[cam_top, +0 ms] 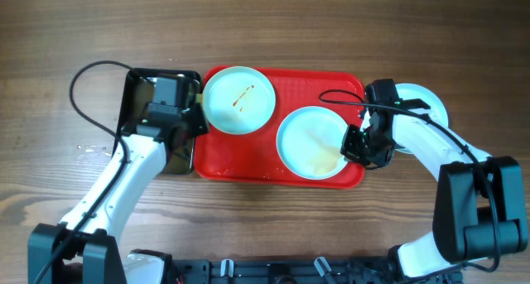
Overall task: Clean dirty plates on tray and stack at the side
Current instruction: 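Lift the sponge with the left gripper and scrub the held plate, then dip the sponge back into the black tray with the left gripper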
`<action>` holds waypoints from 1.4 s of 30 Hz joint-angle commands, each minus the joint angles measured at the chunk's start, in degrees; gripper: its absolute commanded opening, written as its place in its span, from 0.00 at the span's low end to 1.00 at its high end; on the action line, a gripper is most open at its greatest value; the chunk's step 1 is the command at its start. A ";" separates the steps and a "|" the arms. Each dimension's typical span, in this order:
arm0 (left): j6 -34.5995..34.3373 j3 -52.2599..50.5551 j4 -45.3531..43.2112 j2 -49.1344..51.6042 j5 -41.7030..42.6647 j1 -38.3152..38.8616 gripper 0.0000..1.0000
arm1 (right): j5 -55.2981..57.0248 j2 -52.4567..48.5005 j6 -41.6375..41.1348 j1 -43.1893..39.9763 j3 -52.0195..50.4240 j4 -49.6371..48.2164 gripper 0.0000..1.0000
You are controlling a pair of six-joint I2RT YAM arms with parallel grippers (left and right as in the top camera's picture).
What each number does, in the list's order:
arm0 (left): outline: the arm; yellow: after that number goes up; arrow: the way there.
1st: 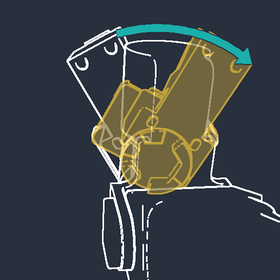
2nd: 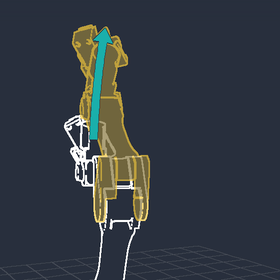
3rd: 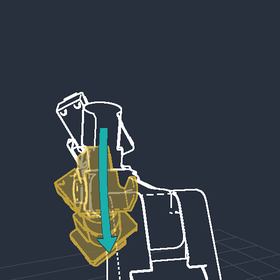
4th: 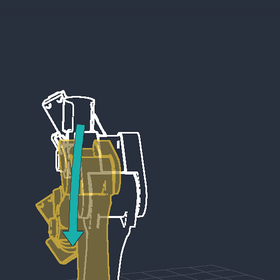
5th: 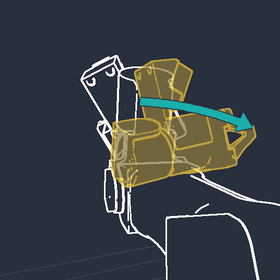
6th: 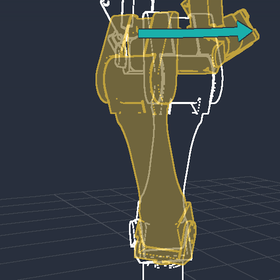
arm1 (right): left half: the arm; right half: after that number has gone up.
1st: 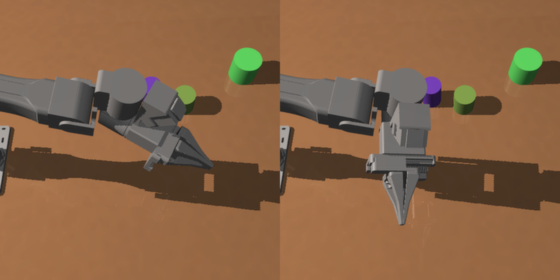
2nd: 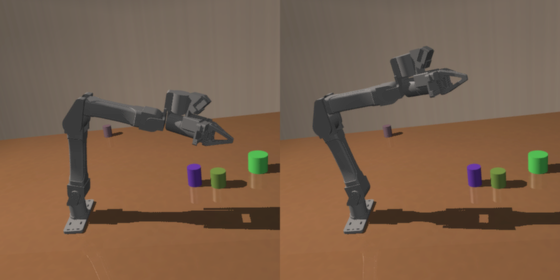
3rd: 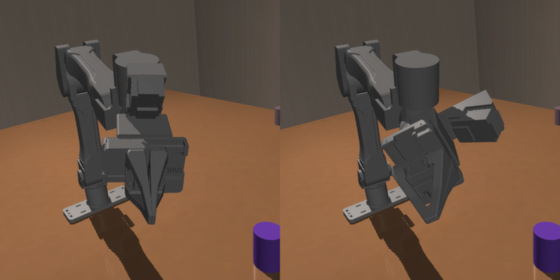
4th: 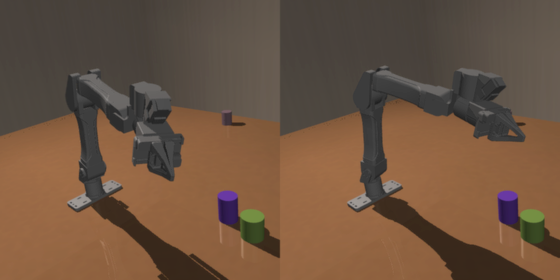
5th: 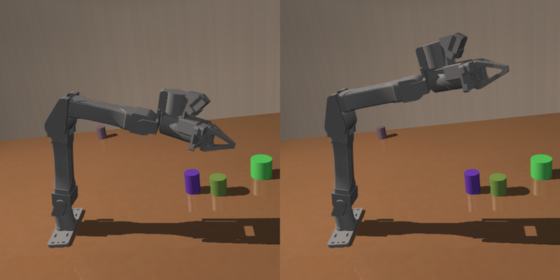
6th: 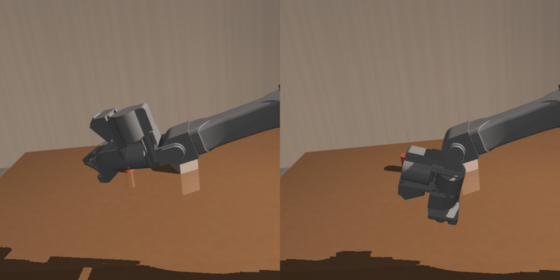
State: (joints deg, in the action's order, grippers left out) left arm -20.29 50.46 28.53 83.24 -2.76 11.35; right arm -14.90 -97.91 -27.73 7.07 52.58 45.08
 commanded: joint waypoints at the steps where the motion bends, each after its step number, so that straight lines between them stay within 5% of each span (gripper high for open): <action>1: 6.64 0.11 0.22 2.29 -4.76 -3.08 0.04 | 2.03 0.48 0.96 -0.11 -0.85 0.39 0.04; 8: 6.62 0.11 -0.57 10.34 -7.76 -6.80 0.06 | 2.03 0.48 1.22 -0.11 -0.85 0.63 0.04; 9: 6.62 0.11 -0.66 10.29 -7.78 -6.82 0.18 | 2.03 0.48 1.22 -0.11 -0.85 0.63 0.04; 11: 7.06 0.13 -1.44 10.19 -7.82 -6.82 0.66 | 2.05 0.48 1.27 -0.11 -0.85 0.63 0.04; 12: 8.20 0.13 -1.99 10.19 -7.85 -6.82 0.79 | 2.03 0.48 1.27 -0.11 -0.85 0.63 0.04; 14: 8.33 0.13 -2.93 10.19 -10.29 -6.82 0.92 | 2.03 0.48 1.95 -0.11 -0.85 0.63 0.04; 18: 8.33 0.11 -5.81 10.32 -11.43 -7.56 0.99 | 2.03 0.48 2.21 -0.11 -0.85 0.61 0.04; 27: 7.91 0.11 -10.54 17.68 -3.67 -9.03 0.85 | 2.03 0.48 2.19 -0.11 -0.85 0.63 0.04; 28: 7.89 0.11 -10.56 18.27 -2.80 -9.01 0.80 | 2.03 0.48 2.21 -0.11 -0.85 0.66 0.04; 30: 7.91 0.13 -10.58 18.32 -2.14 -9.01 0.41 | 2.03 0.46 2.23 -0.11 -0.85 0.68 0.04; 31: 7.93 0.13 -10.58 18.12 -2.16 -9.01 0.04 | 2.03 0.46 2.21 -0.11 -0.85 0.66 0.04; 36: 8.39 0.98 -10.58 14.73 -2.16 -9.03 0.04 | 2.03 0.48 2.23 -0.11 -0.85 0.68 0.04; 37: 8.35 0.98 -10.58 13.70 -2.16 -9.03 0.34 | 2.03 0.48 2.21 -0.11 -0.85 0.68 0.04; 38: 8.35 0.98 -10.25 12.87 -2.16 -9.01 0.84 | 2.03 0.46 2.23 -0.11 -0.85 0.66 0.04; 40: 8.31 0.98 -6.38 12.79 -2.16 -9.01 0.98 | 2.03 0.48 2.21 -0.11 -0.85 0.63 0.05; 42: 8.07 0.96 -3.06 12.79 -1.68 -8.96 0.98 | 2.03 0.46 2.21 -0.11 -0.85 0.63 0.04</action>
State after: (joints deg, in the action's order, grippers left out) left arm -12.38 51.03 22.17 97.01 -5.85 2.50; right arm -14.87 -97.91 -26.68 7.07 52.58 45.43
